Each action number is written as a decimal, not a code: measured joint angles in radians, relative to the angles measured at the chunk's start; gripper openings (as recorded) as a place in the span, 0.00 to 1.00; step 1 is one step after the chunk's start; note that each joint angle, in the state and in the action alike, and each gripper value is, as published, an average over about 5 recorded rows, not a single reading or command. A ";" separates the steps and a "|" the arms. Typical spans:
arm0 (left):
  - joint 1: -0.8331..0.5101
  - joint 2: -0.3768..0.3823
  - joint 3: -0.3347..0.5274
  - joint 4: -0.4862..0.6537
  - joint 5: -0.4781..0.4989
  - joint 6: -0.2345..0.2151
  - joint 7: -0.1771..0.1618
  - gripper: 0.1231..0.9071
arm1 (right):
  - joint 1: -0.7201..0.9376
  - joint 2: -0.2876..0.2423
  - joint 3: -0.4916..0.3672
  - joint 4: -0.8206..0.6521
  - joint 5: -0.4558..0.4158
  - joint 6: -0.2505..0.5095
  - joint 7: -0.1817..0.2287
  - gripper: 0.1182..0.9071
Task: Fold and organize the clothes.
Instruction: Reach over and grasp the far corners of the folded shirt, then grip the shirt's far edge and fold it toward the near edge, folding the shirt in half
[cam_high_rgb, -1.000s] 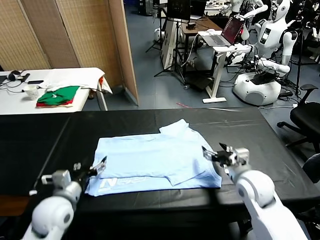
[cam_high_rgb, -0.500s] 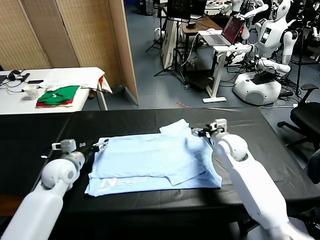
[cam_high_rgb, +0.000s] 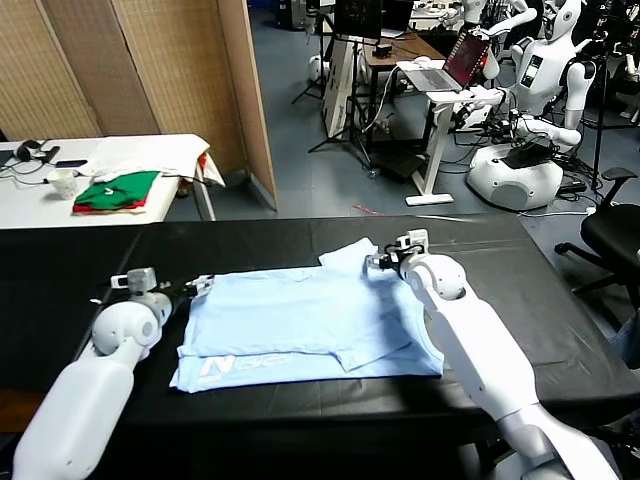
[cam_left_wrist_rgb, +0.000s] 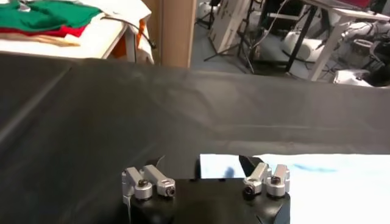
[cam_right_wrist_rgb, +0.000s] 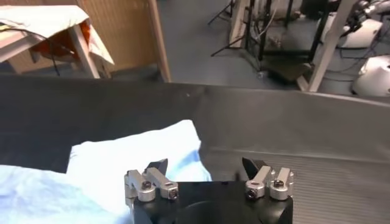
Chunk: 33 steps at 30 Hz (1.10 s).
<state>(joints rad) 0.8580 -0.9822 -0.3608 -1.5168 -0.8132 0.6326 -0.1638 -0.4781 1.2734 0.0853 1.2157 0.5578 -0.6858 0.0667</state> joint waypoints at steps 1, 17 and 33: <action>0.000 -0.001 0.001 0.001 0.002 0.000 0.001 0.95 | 0.002 0.002 0.000 -0.004 -0.001 0.000 -0.001 0.91; -0.007 -0.007 0.020 0.017 0.019 0.001 0.023 0.06 | -0.005 0.000 0.011 -0.012 -0.013 0.047 -0.028 0.05; 0.038 0.016 0.001 -0.077 0.027 -0.032 0.007 0.03 | -0.129 -0.073 0.075 0.203 0.005 0.094 -0.010 0.03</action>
<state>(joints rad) 0.8957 -0.9663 -0.3597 -1.5939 -0.7863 0.6001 -0.1564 -0.6071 1.2001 0.1605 1.4183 0.5625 -0.5918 0.0568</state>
